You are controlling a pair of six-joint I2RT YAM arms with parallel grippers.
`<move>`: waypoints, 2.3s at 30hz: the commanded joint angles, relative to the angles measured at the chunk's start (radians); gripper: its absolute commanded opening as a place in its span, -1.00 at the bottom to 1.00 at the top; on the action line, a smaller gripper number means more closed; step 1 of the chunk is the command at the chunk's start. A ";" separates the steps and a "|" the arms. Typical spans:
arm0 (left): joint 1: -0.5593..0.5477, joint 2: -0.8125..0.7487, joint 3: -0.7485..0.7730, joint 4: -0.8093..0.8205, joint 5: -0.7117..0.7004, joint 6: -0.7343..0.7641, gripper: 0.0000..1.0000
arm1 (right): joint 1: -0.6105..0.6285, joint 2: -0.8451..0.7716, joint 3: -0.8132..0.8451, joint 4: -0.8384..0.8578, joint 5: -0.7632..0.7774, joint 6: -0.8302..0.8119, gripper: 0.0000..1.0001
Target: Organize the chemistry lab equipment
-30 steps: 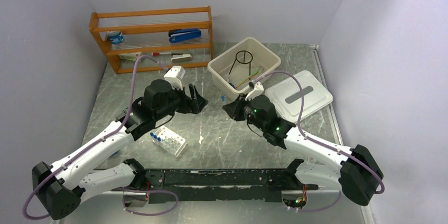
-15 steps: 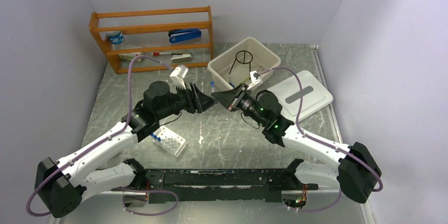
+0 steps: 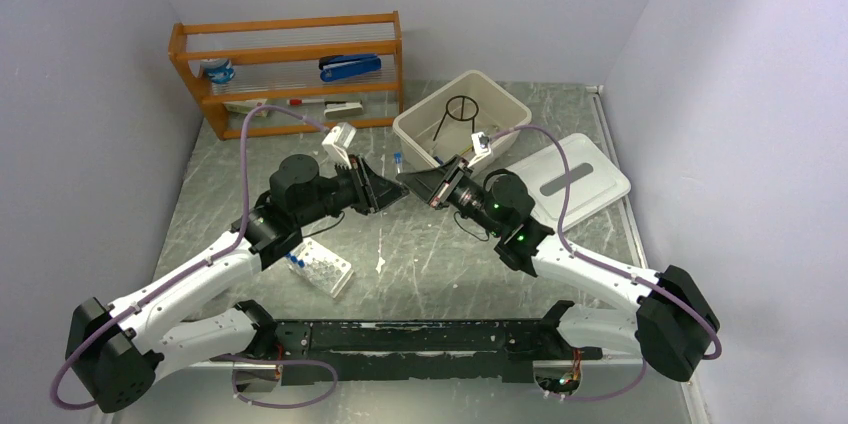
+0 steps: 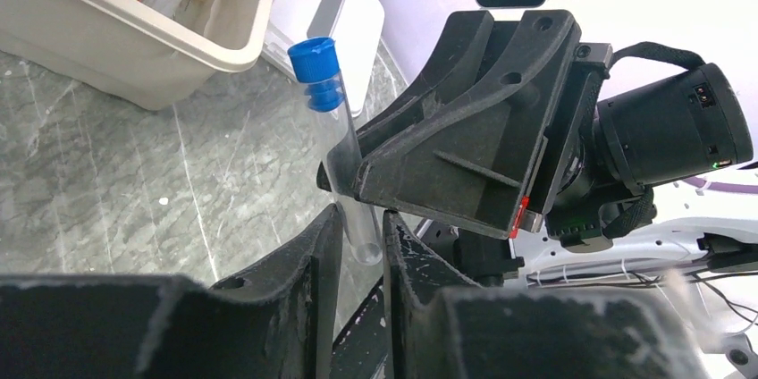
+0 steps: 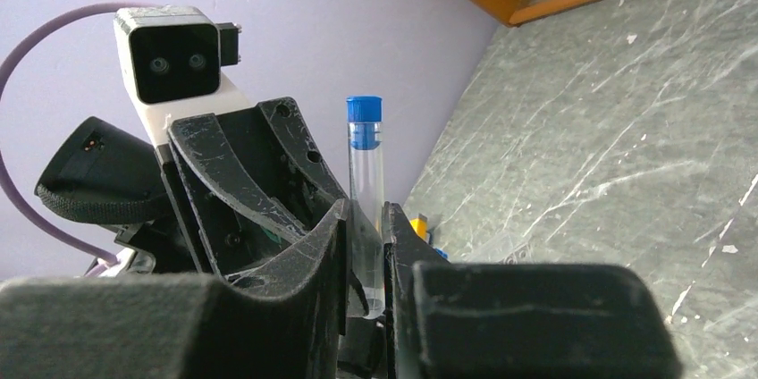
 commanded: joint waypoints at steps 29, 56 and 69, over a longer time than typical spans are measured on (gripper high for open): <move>-0.001 -0.039 0.158 -0.328 -0.091 0.498 -0.90 | -0.043 0.117 0.507 -0.750 -0.091 -0.346 -0.15; -0.001 -0.102 0.269 -0.424 -0.553 0.430 0.29 | -0.030 0.105 0.343 -0.397 -0.004 -0.629 -0.73; -0.001 -0.073 0.607 -0.628 -0.780 0.476 0.31 | 0.403 0.258 0.183 -0.044 0.364 -0.967 -0.74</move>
